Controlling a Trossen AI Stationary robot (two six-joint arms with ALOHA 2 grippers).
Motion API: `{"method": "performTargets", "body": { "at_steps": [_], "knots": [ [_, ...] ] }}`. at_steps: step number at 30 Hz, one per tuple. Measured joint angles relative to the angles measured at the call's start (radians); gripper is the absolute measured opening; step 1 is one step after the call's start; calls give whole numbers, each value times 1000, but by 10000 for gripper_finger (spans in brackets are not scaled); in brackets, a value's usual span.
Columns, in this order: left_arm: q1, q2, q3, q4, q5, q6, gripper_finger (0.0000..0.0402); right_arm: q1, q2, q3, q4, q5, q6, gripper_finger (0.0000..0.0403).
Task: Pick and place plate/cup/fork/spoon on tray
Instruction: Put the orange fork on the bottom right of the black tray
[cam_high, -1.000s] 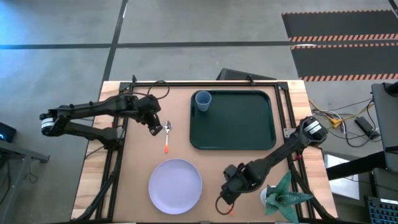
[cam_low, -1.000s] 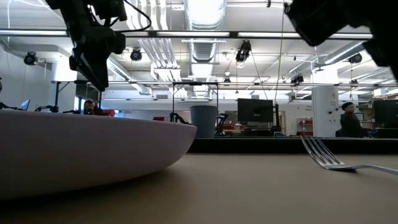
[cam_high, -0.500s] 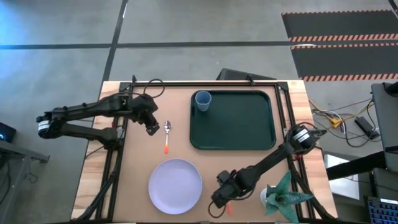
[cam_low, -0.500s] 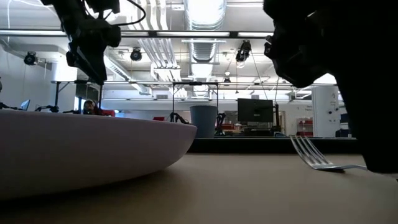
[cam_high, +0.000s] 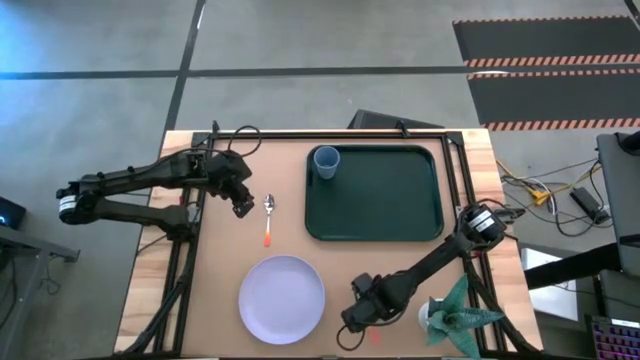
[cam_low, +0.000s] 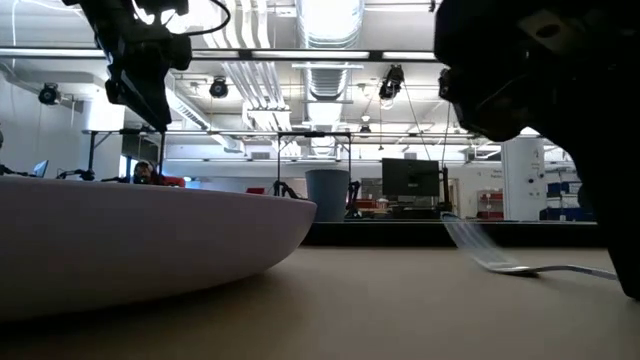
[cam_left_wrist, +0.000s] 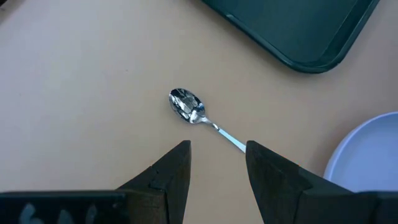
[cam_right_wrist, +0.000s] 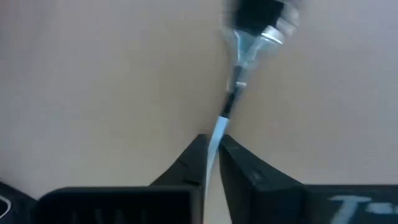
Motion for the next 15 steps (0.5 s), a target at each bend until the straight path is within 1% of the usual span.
{"method": "performTargets", "body": {
  "at_steps": [6, 7, 10, 12, 15],
  "knots": [
    [0, 0, 0, 0, 0, 18, 136, 0, -26, -2, 0, 52, 26, 9],
    [0, 0, 0, 0, 0, 19, 136, 0, -40, -3, 0, 88, 31, 9],
    [0, 0, 0, 0, 0, 19, 136, -8, -108, -8, -59, 271, 55, 9],
    [0, 0, -1, 1, 0, 19, 136, -10, -184, 10, -126, 391, 66, 9],
    [0, 0, -5, 1, 0, 19, 136, -9, -284, 37, -276, 505, 58, 9]
  ]
}}
